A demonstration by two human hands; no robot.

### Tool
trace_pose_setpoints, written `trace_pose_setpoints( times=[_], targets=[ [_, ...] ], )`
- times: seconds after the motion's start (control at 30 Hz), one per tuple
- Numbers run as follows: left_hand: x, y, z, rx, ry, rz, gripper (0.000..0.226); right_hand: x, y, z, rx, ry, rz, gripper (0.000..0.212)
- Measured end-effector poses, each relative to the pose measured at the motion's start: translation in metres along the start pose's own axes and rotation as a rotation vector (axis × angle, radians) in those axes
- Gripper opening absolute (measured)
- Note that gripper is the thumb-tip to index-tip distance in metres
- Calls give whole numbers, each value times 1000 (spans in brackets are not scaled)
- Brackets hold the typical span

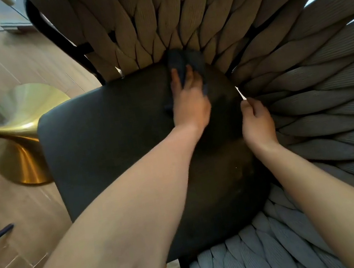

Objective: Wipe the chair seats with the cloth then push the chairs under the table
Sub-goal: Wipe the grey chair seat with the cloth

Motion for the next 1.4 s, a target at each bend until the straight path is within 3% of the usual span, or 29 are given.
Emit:
trace_pose_setpoints(
  times=[0.17, 0.37, 0.6, 0.73, 0.93, 1.1, 1.17, 1.27, 1.3, 1.33, 1.4],
  targets=[
    [30, 15, -10, -67, 529, -187, 46, 11, -2, 18, 30, 18, 43, 48],
    [60, -5, -96, -65, 537, -127, 39, 20, 1, 23, 103, 20, 55, 50],
    [105, -22, -195, -15, 125, 23, 41, 23, 5, 20, 207, 30, 55, 53],
    [152, -12, -243, 23, -229, 105, 44, 26, 6, 23, 243, 20, 46, 55],
    [213, 10, -240, 100, -719, 255, 51, 31, 4, 28, 284, -16, 26, 57],
    [171, 5, -219, 235, -1120, 277, 53, 29, 2, 31, 276, -15, 19, 57],
    [149, 8, -202, 209, -962, 246, 53, 28, 2, 32, 272, -20, 17, 58],
    [155, 16, -178, 102, -320, 121, 53, 27, 0, 32, 254, -7, 5, 59],
    [169, 17, -183, 55, -191, 97, 53, 27, 0, 32, 243, -4, 0, 59],
    [185, 16, -193, 19, -153, 88, 53, 27, -1, 31, 230, 1, -1, 59],
    [207, 11, -218, 19, -324, 114, 52, 27, -2, 32, 207, 8, -1, 59]
  ],
)
Point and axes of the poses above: each hand's wrist, its own x-axis away from the middle knuckle, its own y-axis out of the palm, z = x × y, the point moved 6 cm from there along -x, towards the middle knuckle, and after that the axes turned 10 degrees about -x, right-handed, at the moved point
